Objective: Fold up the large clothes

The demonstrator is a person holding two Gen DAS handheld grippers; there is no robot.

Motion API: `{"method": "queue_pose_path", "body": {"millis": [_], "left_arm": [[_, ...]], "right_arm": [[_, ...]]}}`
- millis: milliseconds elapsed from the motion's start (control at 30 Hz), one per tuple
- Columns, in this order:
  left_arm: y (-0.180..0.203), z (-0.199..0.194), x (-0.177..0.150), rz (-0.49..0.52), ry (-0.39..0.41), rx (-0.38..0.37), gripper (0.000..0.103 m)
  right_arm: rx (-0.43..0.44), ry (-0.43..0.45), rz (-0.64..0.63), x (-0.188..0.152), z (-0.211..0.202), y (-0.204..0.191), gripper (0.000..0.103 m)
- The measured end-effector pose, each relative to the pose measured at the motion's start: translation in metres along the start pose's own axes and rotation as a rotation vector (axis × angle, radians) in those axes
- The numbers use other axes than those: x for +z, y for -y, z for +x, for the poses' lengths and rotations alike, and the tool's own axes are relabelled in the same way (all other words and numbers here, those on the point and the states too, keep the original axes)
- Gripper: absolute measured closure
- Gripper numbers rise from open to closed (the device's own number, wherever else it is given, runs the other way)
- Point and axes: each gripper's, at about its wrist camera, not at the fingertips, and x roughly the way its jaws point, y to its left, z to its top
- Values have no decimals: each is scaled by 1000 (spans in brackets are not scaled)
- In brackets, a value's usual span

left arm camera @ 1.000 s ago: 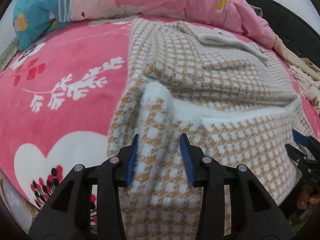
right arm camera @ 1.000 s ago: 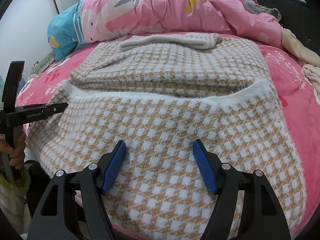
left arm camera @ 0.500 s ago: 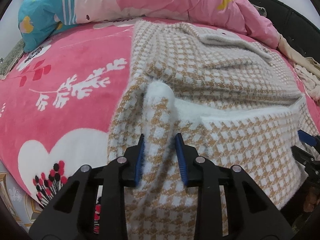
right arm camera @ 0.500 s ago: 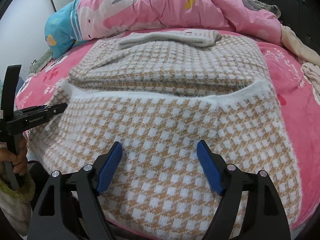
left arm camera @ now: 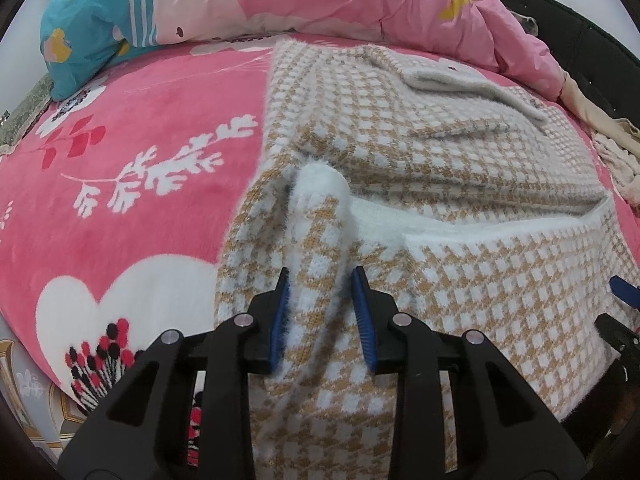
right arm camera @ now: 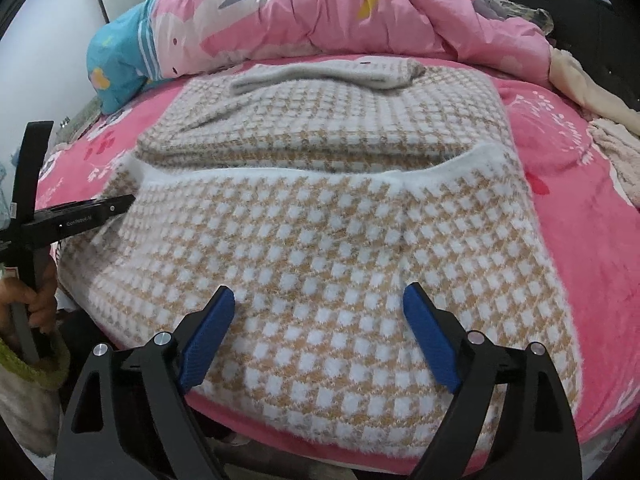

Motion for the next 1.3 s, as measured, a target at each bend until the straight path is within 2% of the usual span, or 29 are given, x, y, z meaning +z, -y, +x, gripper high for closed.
{"method": "queue_pose_path", "body": {"millis": [167, 267, 333, 433, 533, 733, 800, 1133, 1300], "left_arm": [[0, 0, 0, 7, 2, 6, 73], [-1, 0, 0, 9, 1, 8, 73], [-1, 1, 0, 8, 0, 10, 73], [1, 1, 1, 9, -1, 22, 73], [3, 1, 0, 12, -1, 35, 73], [6, 2, 0, 13, -6, 52, 73], [6, 2, 0, 15, -8, 57, 73], [7, 3, 0, 17, -8, 64, 73], [6, 3, 0, 19, -8, 64, 73]], "right_arm": [[-43, 78, 30, 3, -28, 22, 19], [-58, 128, 101, 7, -47, 58, 19], [-52, 142, 142, 15, -51, 78, 20], [2, 151, 193, 26, -49, 106, 26], [65, 132, 195, 38, -35, 119, 29], [96, 94, 158, 52, -6, 121, 31], [106, 79, 155, 55, 2, 123, 35], [191, 6, 151, 30, -3, 123, 38], [266, -22, 192, 29, -1, 134, 38]]}}
